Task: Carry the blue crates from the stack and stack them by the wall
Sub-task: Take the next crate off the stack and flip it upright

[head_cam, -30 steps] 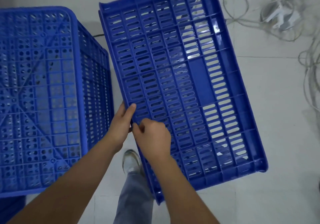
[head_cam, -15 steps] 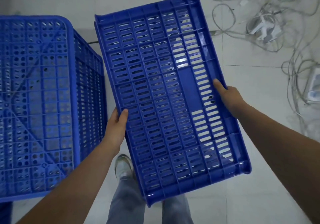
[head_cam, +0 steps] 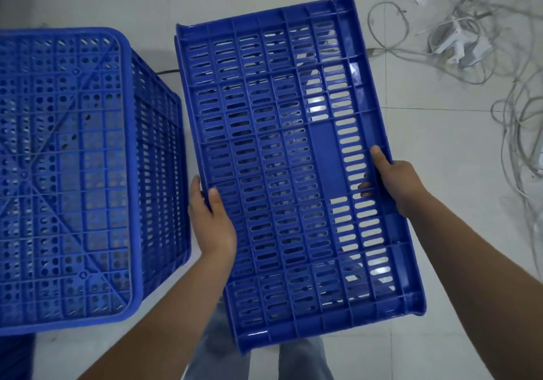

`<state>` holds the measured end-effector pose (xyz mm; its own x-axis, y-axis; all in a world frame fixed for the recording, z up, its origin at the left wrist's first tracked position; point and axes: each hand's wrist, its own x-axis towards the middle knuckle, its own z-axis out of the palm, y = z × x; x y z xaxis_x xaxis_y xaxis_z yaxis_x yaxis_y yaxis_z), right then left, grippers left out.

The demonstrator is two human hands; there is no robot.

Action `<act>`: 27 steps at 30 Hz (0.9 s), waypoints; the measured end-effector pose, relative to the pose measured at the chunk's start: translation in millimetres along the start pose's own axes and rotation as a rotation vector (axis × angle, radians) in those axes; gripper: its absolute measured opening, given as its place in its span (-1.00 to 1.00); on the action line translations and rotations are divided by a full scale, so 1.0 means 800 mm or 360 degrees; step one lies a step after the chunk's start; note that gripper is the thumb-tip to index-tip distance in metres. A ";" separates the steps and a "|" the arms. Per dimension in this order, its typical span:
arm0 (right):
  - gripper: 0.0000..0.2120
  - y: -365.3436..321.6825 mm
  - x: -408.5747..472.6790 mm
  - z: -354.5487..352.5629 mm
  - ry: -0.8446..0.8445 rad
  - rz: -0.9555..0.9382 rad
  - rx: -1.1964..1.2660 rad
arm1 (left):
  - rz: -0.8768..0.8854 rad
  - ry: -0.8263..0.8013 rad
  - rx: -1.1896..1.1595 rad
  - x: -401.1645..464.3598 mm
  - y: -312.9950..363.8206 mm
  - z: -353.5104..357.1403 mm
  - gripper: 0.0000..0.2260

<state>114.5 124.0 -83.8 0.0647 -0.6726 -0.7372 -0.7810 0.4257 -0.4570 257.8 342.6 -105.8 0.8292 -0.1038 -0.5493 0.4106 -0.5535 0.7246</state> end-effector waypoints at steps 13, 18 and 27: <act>-0.65 0.035 -0.035 0.008 0.0013 -0.0106 0.0339 | 0.0488 -0.0114 0.0834 0.001 -0.042 -0.022 -0.51; -0.70 0.031 -0.046 0.014 -0.0072 -0.0201 0.0446 | 0.0481 -0.0150 0.0857 0.017 -0.039 -0.034 -0.49; -0.78 -0.002 -0.074 0.020 -0.0218 -0.0499 0.0260 | 0.0355 -0.0282 0.0723 0.060 -0.026 -0.041 -0.47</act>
<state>121.9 173.2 -47.3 0.3761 -0.7032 -0.6033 -0.6012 0.3103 -0.7364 301.5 376.1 -133.3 0.7848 -0.3759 -0.4928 -0.0064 -0.7999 0.6001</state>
